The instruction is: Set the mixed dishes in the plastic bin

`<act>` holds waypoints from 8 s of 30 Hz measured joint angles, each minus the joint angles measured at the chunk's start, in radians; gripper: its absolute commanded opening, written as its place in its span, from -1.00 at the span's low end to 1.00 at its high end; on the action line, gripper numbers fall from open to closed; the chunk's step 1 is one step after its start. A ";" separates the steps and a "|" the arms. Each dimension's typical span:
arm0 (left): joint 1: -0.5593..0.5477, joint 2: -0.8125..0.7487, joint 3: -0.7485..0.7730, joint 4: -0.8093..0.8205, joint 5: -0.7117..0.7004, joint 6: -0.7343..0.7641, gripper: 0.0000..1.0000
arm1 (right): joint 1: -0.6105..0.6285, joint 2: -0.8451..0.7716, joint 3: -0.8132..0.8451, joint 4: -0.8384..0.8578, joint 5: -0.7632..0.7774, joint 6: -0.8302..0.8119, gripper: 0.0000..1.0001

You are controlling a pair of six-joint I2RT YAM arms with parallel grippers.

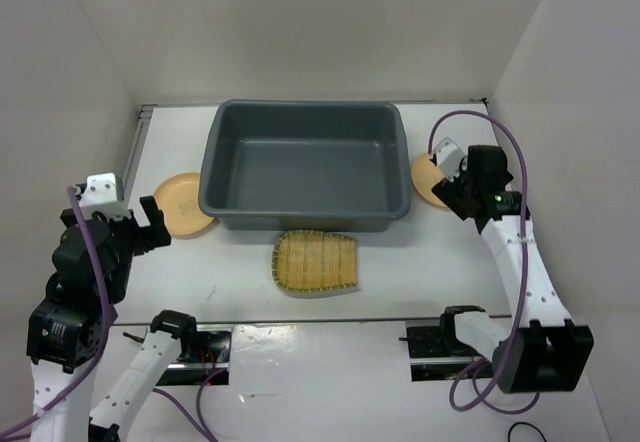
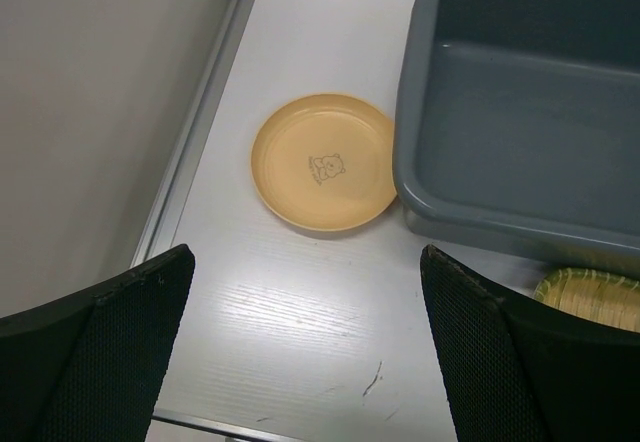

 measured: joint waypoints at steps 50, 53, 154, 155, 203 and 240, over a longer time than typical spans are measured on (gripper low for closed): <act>0.181 0.080 0.000 0.000 0.060 0.049 1.00 | -0.148 0.888 0.374 -0.055 -0.443 -0.219 -1.00; 0.182 0.070 0.000 0.000 0.061 0.049 1.00 | -0.155 0.925 0.432 -0.060 -0.439 -0.220 -1.00; 0.604 1.236 0.140 0.142 0.482 -0.324 0.98 | 0.197 0.077 0.013 0.012 -0.238 0.588 0.57; 0.607 1.246 0.122 0.148 0.482 -0.325 0.98 | 0.194 0.077 0.012 0.008 -0.239 0.588 0.57; 0.495 1.004 0.365 0.248 0.706 -0.682 -1.00 | 0.237 -0.305 -0.231 0.151 -0.165 0.505 0.95; -0.274 2.267 1.751 -0.384 0.639 -0.451 -1.00 | 0.280 -0.304 -0.232 0.166 -0.113 0.510 0.95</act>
